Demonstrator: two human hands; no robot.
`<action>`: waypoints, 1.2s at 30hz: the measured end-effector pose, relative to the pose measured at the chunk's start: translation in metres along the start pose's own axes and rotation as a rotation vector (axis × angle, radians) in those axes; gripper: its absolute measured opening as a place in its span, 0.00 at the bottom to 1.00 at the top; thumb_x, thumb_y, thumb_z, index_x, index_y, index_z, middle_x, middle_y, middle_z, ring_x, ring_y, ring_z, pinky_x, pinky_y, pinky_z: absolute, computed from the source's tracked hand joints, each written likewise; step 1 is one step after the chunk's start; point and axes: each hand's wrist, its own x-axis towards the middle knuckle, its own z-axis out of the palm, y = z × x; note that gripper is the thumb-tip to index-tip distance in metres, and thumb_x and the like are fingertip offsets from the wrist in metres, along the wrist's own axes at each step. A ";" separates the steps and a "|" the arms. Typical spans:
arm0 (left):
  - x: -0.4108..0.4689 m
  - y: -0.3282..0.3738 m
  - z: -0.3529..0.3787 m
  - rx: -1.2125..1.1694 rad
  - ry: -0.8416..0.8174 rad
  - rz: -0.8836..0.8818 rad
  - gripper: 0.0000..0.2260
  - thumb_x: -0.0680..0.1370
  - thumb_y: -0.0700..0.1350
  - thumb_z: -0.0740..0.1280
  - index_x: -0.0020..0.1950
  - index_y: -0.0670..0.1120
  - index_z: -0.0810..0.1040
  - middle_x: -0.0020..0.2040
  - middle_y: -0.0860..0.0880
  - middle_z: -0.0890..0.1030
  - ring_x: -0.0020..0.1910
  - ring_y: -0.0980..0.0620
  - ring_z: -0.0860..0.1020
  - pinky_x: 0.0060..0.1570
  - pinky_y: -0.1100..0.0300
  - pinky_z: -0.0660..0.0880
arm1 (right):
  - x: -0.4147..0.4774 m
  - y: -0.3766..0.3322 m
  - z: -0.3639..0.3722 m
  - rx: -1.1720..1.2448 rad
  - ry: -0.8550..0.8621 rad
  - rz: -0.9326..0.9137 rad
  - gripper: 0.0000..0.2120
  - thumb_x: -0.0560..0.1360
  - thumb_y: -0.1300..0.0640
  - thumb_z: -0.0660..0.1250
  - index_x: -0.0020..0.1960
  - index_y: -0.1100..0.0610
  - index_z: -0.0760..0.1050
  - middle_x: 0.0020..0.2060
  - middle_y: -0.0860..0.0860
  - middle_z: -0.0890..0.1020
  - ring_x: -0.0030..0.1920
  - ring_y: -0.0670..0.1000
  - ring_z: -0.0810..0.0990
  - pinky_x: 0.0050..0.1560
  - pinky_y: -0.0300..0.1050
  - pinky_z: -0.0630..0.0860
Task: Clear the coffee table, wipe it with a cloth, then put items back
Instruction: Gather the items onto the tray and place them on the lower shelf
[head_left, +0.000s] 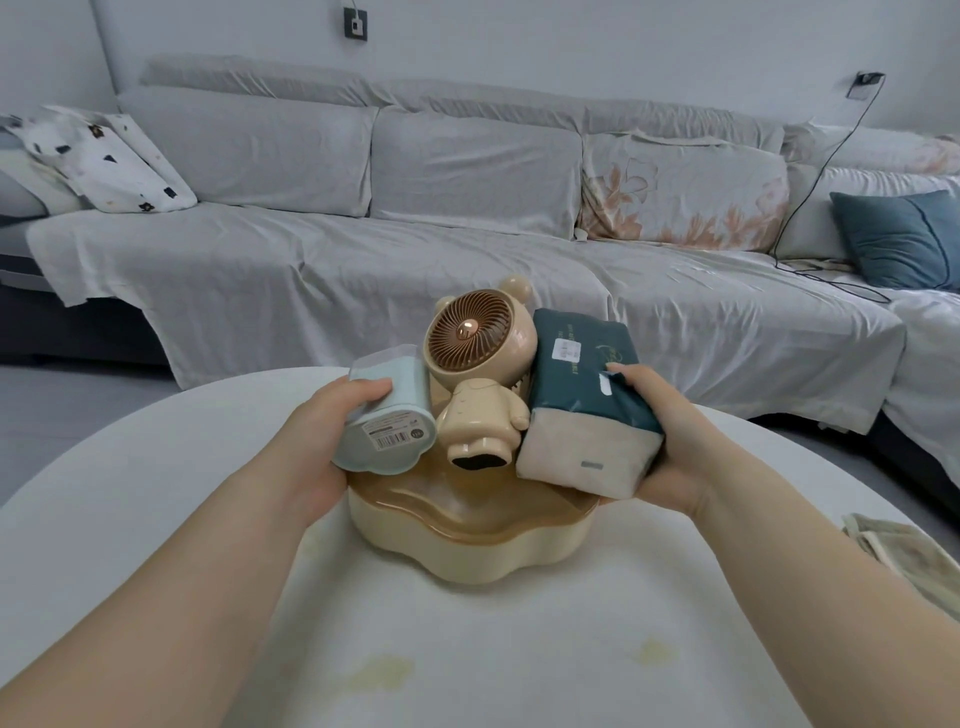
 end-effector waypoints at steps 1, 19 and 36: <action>-0.003 0.004 0.001 0.001 0.014 0.003 0.10 0.72 0.45 0.63 0.51 0.43 0.75 0.25 0.48 0.82 0.24 0.52 0.80 0.23 0.66 0.75 | -0.001 -0.003 0.000 0.002 -0.017 -0.005 0.11 0.68 0.46 0.64 0.44 0.52 0.77 0.29 0.50 0.85 0.29 0.51 0.82 0.37 0.45 0.76; -0.190 0.053 -0.086 0.039 0.415 0.133 0.06 0.74 0.46 0.60 0.43 0.45 0.74 0.22 0.52 0.79 0.21 0.56 0.78 0.20 0.70 0.70 | -0.066 0.015 0.139 -0.098 -0.441 0.117 0.10 0.68 0.46 0.65 0.41 0.52 0.78 0.31 0.50 0.83 0.32 0.50 0.81 0.41 0.45 0.75; -0.380 -0.013 -0.279 -0.050 0.590 0.152 0.06 0.74 0.43 0.59 0.48 0.46 0.74 0.30 0.51 0.81 0.29 0.56 0.79 0.32 0.66 0.76 | -0.172 0.189 0.305 -0.092 -0.629 0.248 0.08 0.72 0.51 0.62 0.42 0.53 0.78 0.31 0.49 0.85 0.30 0.47 0.83 0.32 0.39 0.80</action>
